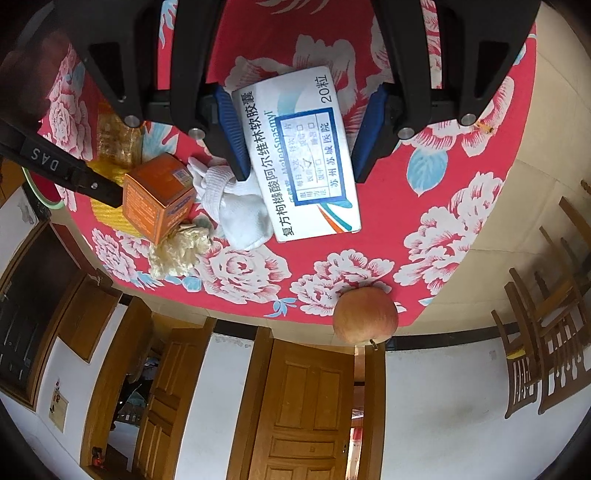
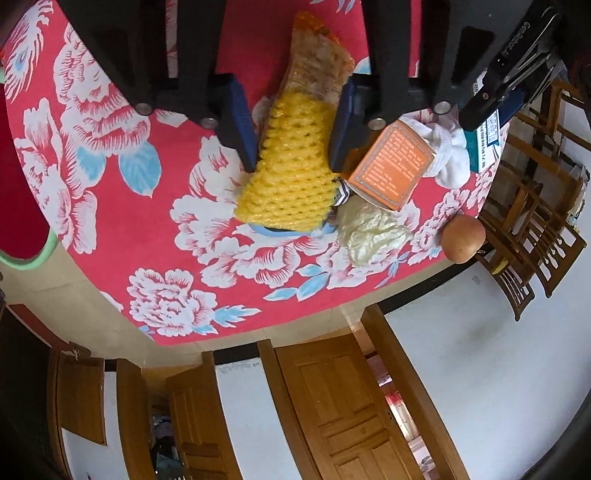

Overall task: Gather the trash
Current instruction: 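Grasp the yellow foam fruit net with the right gripper while the left holds the medicine box, then drop the foam net into the red bucket with the right gripper while the left drops the medicine box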

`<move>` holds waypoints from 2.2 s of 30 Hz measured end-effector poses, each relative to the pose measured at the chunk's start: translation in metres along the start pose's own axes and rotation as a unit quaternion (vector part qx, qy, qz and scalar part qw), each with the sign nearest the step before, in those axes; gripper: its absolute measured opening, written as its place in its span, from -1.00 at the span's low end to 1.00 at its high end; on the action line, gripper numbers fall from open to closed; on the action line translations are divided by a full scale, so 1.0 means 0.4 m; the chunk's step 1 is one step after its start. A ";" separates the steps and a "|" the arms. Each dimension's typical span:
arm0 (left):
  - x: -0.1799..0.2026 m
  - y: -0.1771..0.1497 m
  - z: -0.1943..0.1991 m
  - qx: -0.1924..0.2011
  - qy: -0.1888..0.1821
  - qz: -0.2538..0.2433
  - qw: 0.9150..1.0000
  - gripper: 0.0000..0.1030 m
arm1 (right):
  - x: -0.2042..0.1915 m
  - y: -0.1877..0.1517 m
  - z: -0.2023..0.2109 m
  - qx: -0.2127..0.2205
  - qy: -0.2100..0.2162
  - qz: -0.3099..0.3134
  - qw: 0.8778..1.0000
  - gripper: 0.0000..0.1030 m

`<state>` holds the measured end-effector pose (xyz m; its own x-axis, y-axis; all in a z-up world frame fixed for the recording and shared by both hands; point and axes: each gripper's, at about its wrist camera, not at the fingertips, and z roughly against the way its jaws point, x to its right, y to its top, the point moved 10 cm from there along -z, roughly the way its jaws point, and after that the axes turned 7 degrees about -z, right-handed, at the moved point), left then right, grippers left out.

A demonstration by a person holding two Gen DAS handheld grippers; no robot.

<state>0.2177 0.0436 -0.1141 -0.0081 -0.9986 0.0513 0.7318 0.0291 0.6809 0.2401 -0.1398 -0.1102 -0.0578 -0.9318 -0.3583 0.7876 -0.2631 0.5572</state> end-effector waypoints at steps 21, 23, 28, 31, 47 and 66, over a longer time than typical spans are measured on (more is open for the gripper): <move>0.106 -0.003 0.100 0.012 -0.044 -0.022 0.999 0.10 | 0.020 -0.032 0.171 0.034 0.051 0.012 0.998 -0.42; 0.120 -0.008 0.106 0.011 -0.048 -0.025 0.998 0.10 | 0.041 -0.057 0.172 0.023 0.043 0.014 0.999 -0.40; 0.157 -0.026 0.114 0.005 -0.057 -0.033 0.998 0.10 | 0.093 -0.105 0.160 0.000 0.012 0.021 1.000 -0.23; 0.173 -0.035 0.118 0.002 -0.060 -0.036 0.998 0.10 | 0.111 -0.112 0.158 -0.007 0.014 0.011 1.000 -0.05; 0.221 -0.047 0.136 -0.003 -0.067 -0.046 0.997 0.10 | 0.137 -0.078 0.209 0.025 0.049 -0.012 0.998 -0.88; 0.459 -0.028 0.188 -0.001 -0.130 -0.106 0.986 0.10 | 0.324 -0.009 0.414 0.119 0.021 -0.062 0.991 -0.88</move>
<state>0.1570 -0.1369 -0.0573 -0.3346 -0.9377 0.0931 0.6962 -0.1794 0.6951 0.1282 -0.3011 -0.0345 -0.1157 -0.8789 -0.4628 0.6080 -0.4311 0.6667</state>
